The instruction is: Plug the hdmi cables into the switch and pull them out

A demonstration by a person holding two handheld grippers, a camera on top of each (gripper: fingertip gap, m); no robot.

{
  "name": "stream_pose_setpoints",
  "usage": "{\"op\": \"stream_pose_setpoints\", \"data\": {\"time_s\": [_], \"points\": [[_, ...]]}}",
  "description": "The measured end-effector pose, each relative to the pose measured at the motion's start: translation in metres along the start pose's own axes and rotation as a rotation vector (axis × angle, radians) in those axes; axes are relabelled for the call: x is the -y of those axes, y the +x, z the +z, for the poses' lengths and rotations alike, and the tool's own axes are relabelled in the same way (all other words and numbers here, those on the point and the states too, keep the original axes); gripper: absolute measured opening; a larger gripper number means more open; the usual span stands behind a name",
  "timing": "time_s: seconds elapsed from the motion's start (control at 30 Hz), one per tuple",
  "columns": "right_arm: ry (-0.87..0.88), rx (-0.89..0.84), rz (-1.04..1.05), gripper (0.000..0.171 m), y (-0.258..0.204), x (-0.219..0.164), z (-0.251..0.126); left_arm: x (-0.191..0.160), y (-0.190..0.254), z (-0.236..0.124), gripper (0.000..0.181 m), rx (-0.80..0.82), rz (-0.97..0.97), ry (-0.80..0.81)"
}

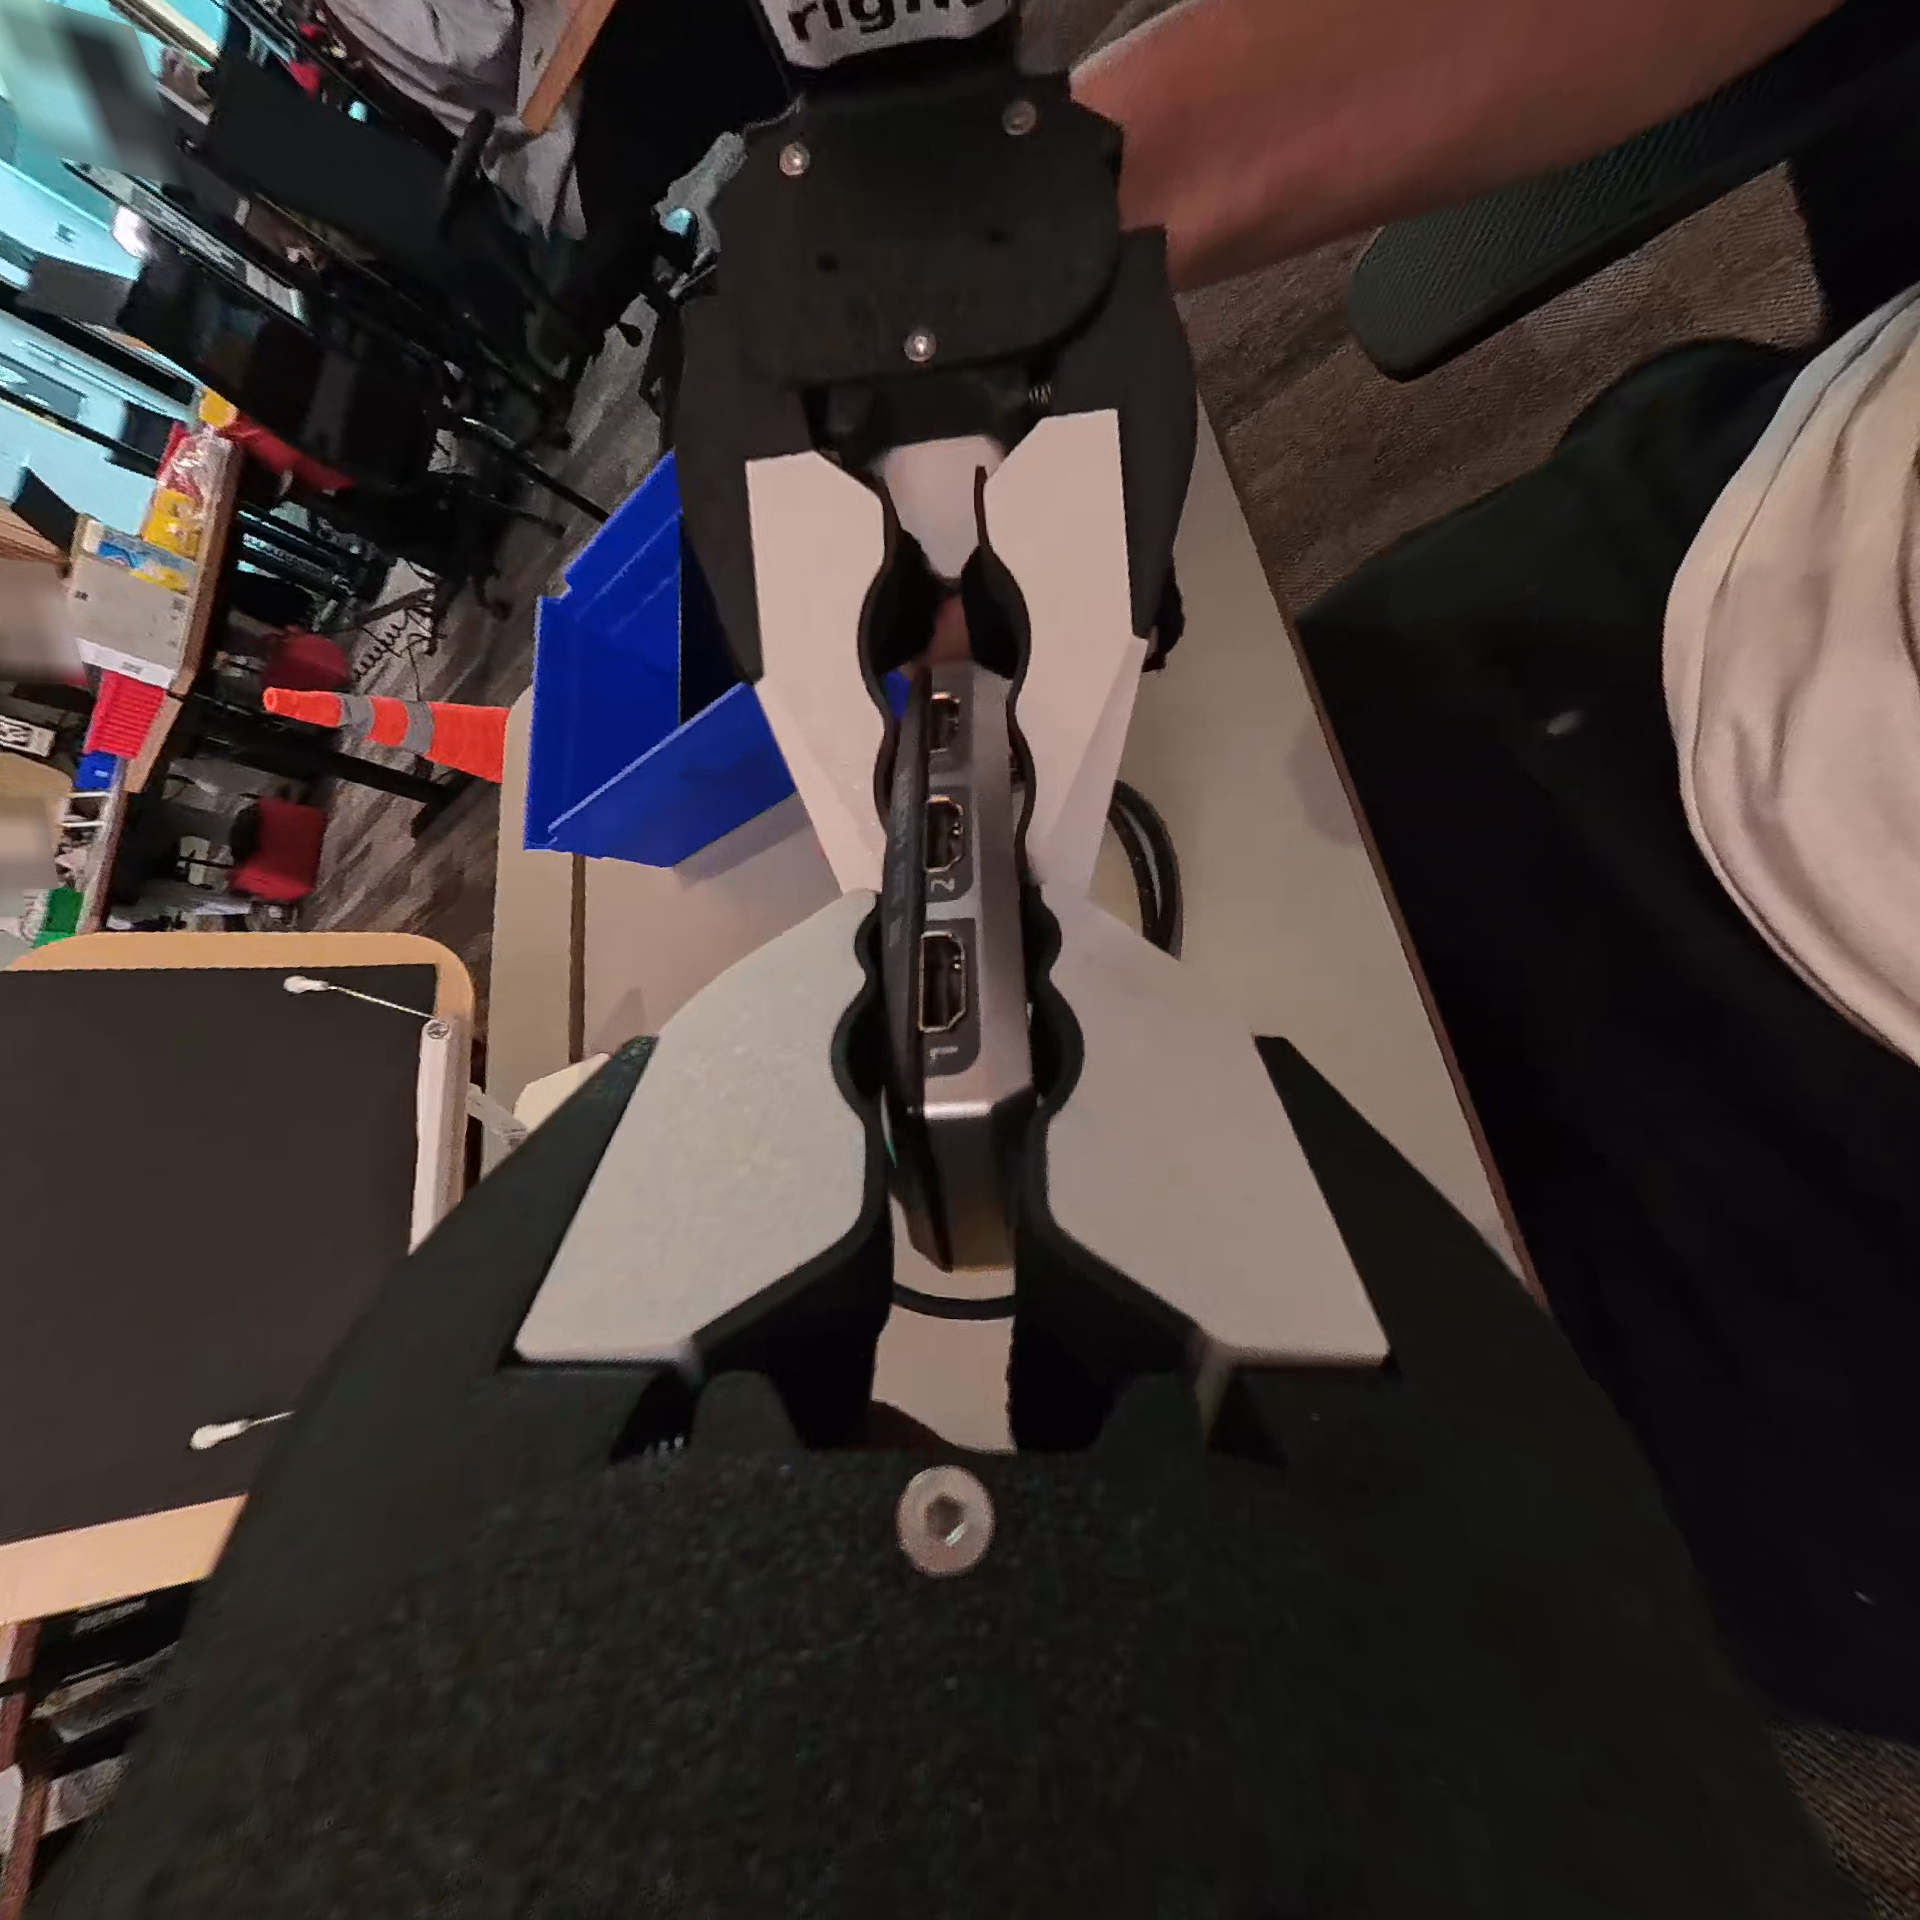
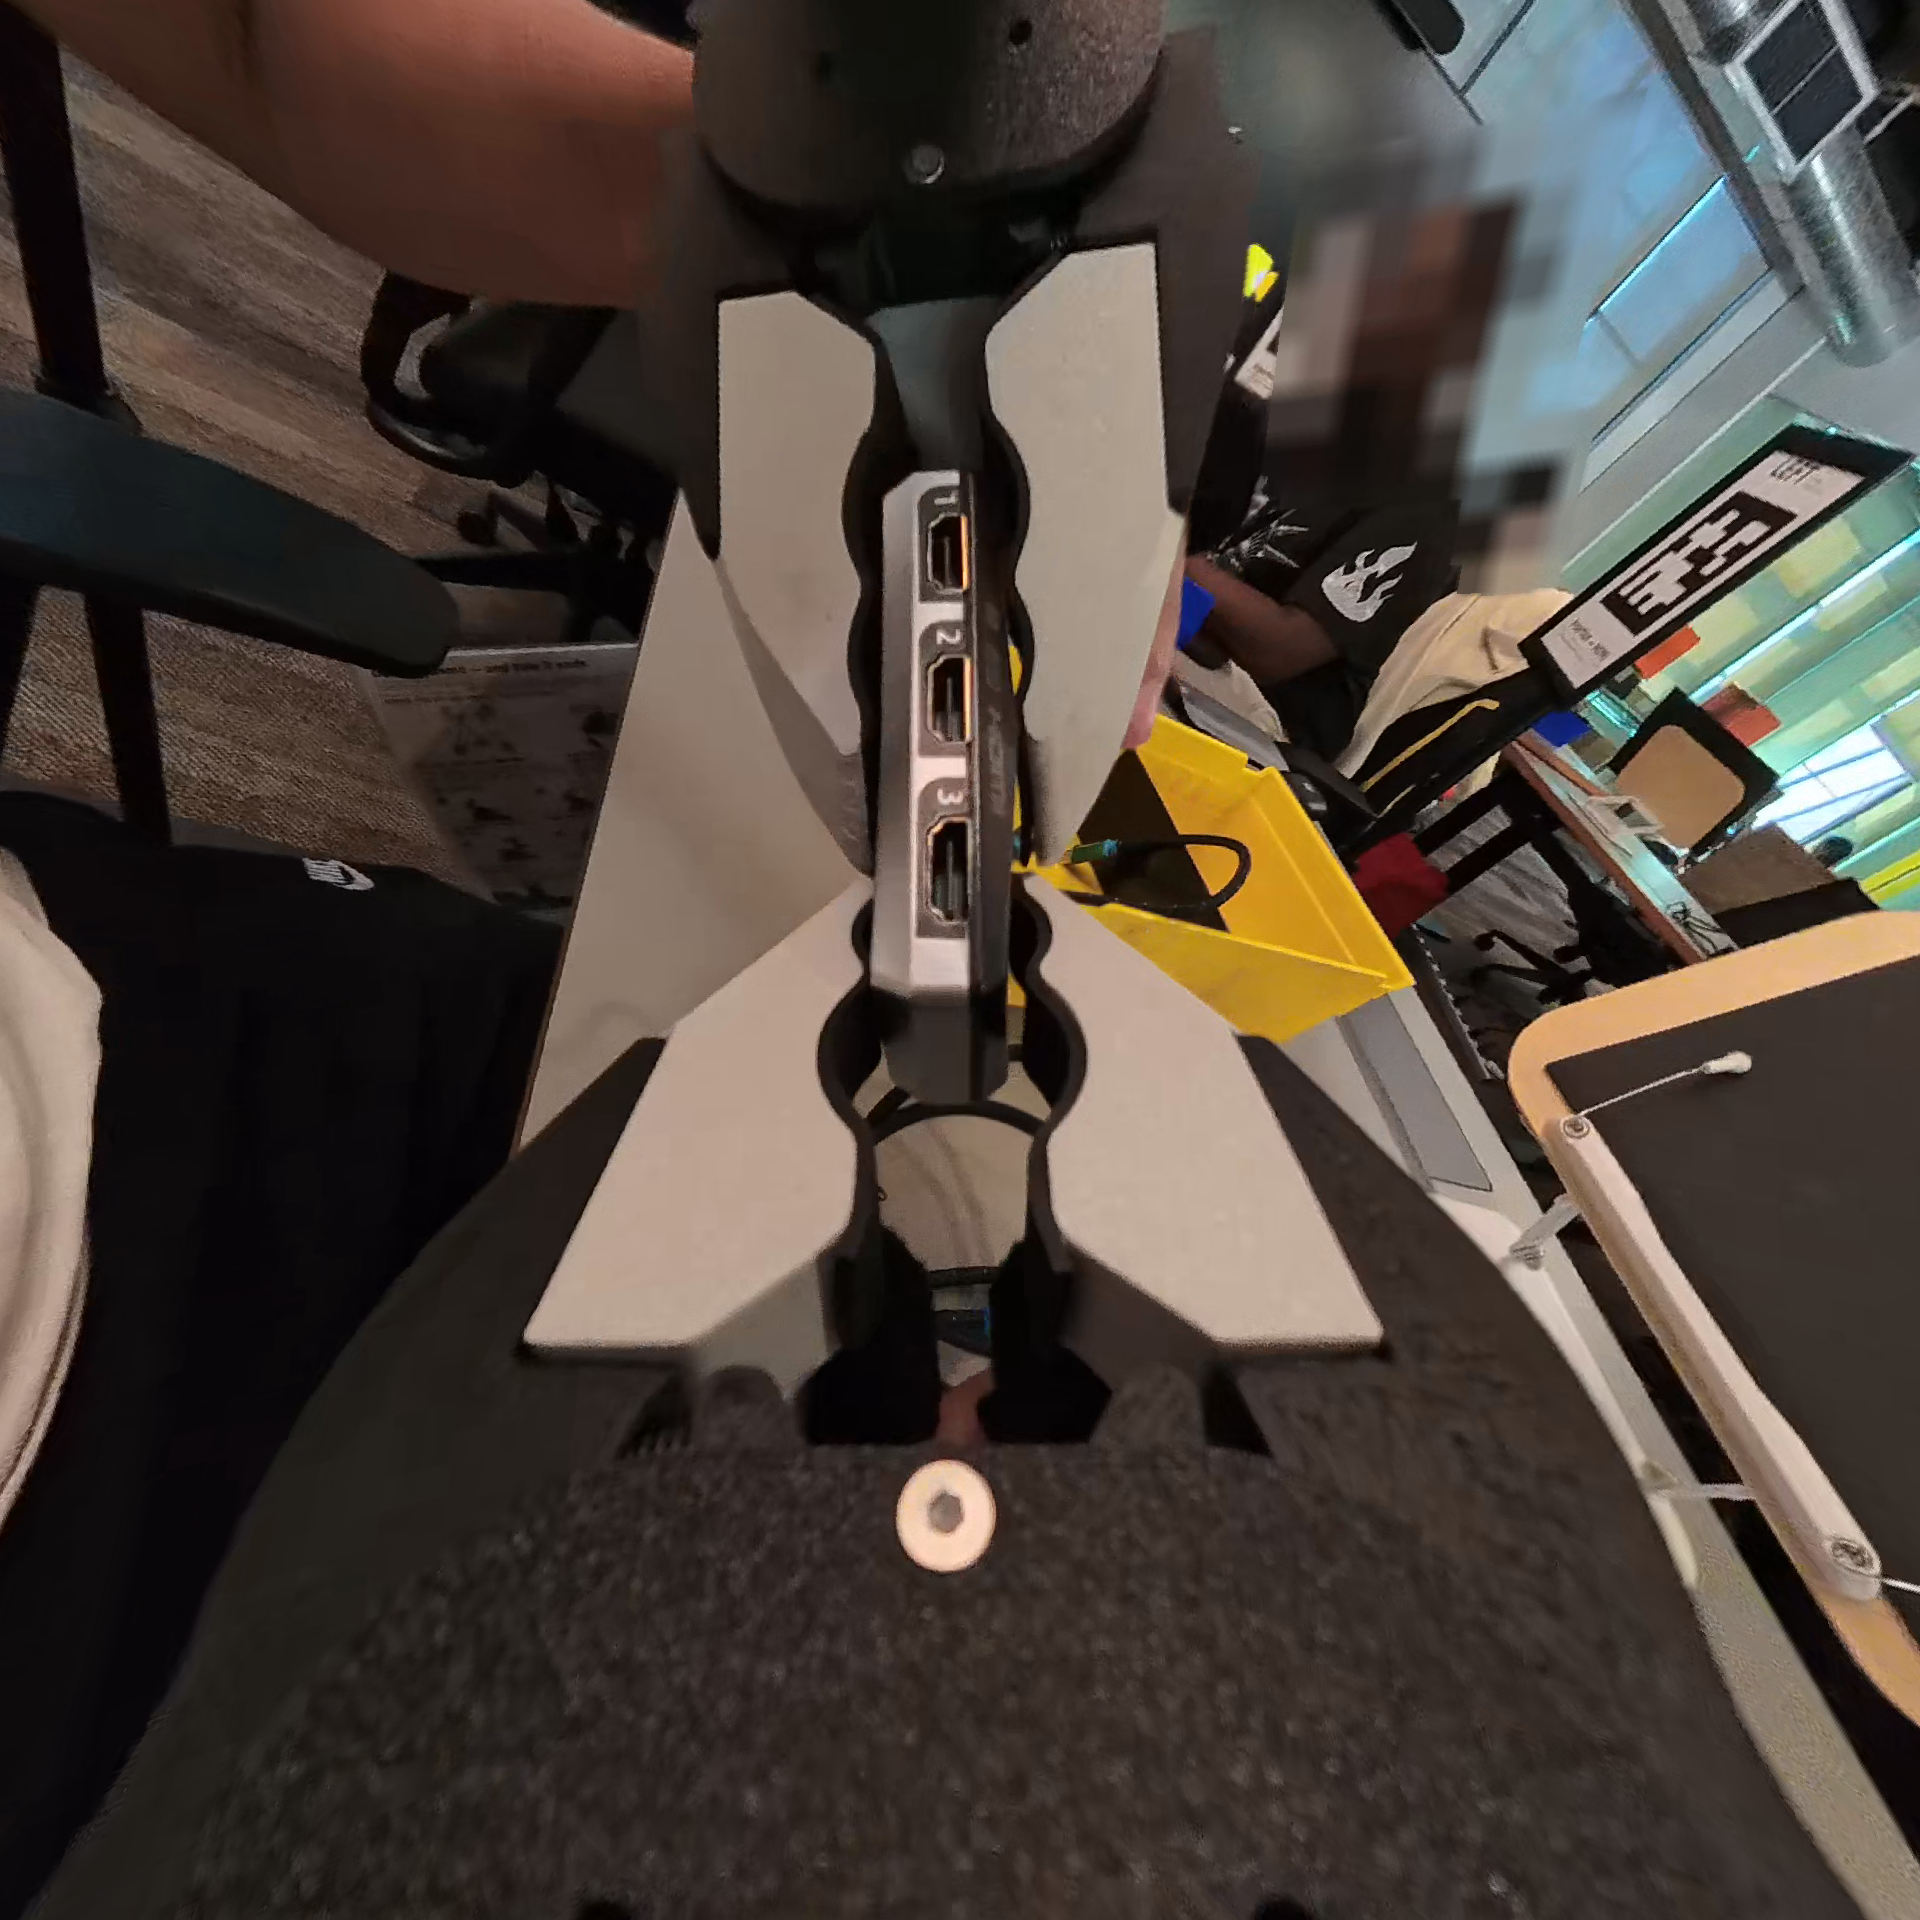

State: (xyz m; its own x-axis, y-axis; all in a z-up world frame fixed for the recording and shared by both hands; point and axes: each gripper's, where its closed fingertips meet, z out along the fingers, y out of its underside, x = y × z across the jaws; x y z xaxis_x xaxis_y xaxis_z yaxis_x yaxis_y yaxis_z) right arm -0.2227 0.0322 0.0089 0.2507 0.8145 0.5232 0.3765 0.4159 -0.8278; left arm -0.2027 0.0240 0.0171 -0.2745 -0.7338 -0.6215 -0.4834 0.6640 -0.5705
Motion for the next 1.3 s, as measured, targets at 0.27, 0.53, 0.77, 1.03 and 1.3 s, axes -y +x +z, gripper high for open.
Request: {"op": "stream_pose_setpoints", "data": {"time_s": [0.27, 0.53, 0.77, 1.03, 1.3], "points": [[-0.221, -0.342, 0.173, 0.027, 0.071, -0.061, -0.042, -0.02, -0.1, -0.039, 0.022, 0.409, -0.137, -0.012], [-0.395, -0.251, 0.614, 0.043, 0.063, -0.139, -0.047, -0.057, -0.135, -0.014, 0.022, 0.737, -0.07, -0.198], [-0.552, -0.25, 0.688, 0.042, 0.045, -0.213, -0.038, -0.106, -0.056, 0.068, 0.022, 0.731, -0.003, -0.292], [-0.535, -0.387, 0.748, 0.042, 0.066, -0.253, -0.039, -0.129, -0.022, 0.073, 0.022, 0.674, -0.215, -0.235], [-0.649, -0.281, 0.805, 0.042, 0.026, -0.224, 0.016, -0.156, -0.027, 0.07, 0.022, 0.677, -0.27, -0.214]]}}
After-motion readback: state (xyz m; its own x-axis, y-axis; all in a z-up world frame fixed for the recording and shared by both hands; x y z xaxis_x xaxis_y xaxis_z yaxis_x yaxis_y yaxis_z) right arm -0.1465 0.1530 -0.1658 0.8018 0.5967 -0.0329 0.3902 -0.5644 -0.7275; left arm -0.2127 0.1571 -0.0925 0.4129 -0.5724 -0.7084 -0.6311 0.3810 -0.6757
